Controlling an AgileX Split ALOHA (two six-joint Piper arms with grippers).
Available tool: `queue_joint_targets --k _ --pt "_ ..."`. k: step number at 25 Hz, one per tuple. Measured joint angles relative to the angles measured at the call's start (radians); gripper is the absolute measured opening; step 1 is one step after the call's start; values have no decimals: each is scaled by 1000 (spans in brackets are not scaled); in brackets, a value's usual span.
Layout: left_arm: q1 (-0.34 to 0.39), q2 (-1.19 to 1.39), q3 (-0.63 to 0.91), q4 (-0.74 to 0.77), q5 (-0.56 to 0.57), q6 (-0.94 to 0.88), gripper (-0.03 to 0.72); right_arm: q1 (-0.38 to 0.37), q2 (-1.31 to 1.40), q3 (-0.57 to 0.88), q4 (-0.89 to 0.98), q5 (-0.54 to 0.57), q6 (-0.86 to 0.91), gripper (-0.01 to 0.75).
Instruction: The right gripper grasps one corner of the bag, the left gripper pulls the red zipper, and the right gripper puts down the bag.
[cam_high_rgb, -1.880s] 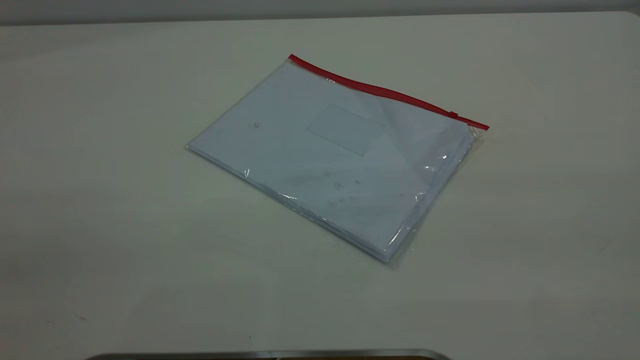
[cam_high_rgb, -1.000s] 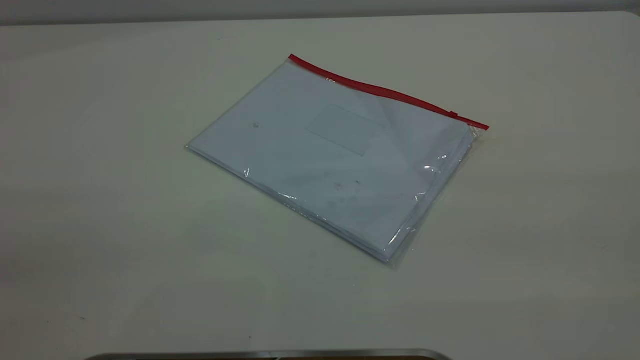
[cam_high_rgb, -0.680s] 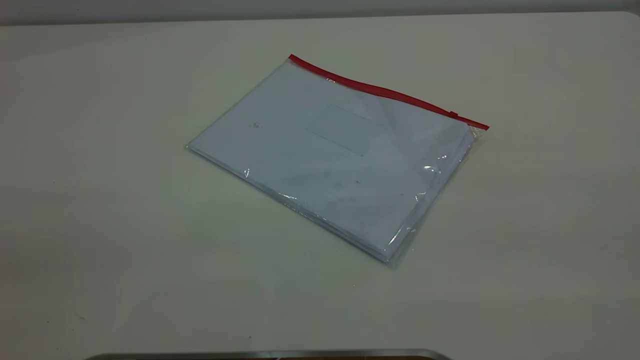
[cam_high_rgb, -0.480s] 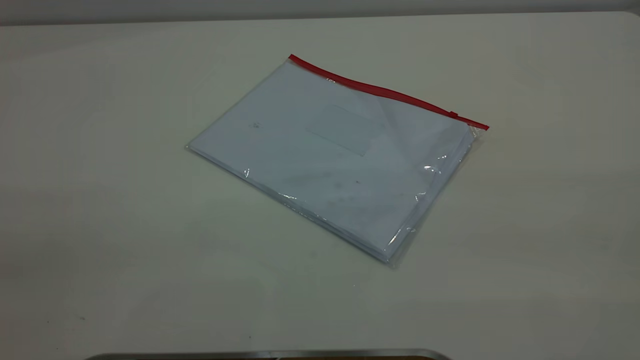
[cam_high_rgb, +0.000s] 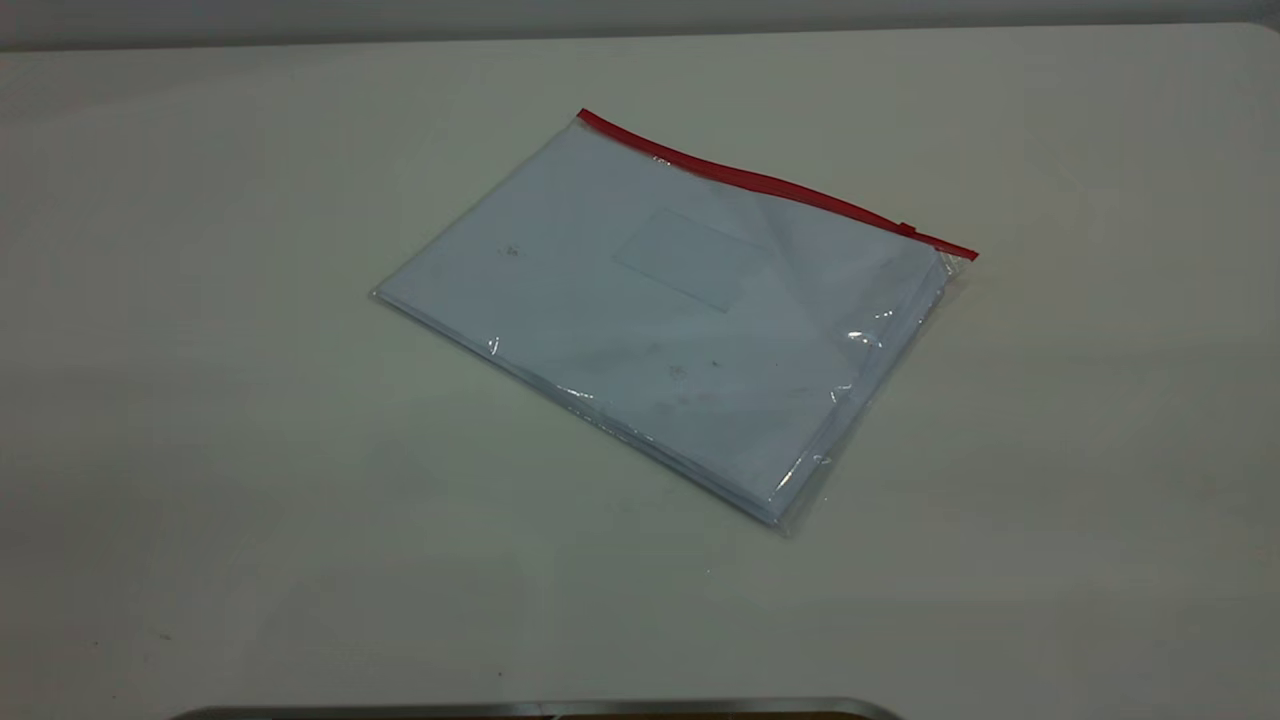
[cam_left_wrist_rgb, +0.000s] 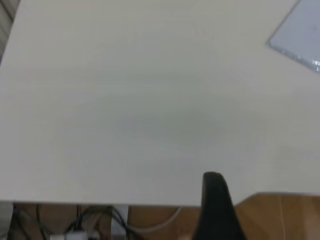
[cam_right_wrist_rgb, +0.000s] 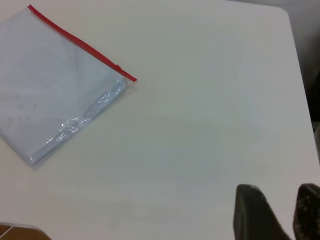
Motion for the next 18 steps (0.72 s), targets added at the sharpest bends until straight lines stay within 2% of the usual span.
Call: queue_joint_targets --k 4,11,14,18 --pt "0 220 -82 0 -95 0 580 0 0 0 7 -1 1 237" --pt "0 698 -327 -1 -140 0 580 0 140 -29 30 -5 2 267" --pt "0 859 -421 -23 -160 0 580 0 283 -82 32 -48 4 331" --pt "0 1026 -525 -97 -201 34 580 0 494 -142 75 -176 7 444"
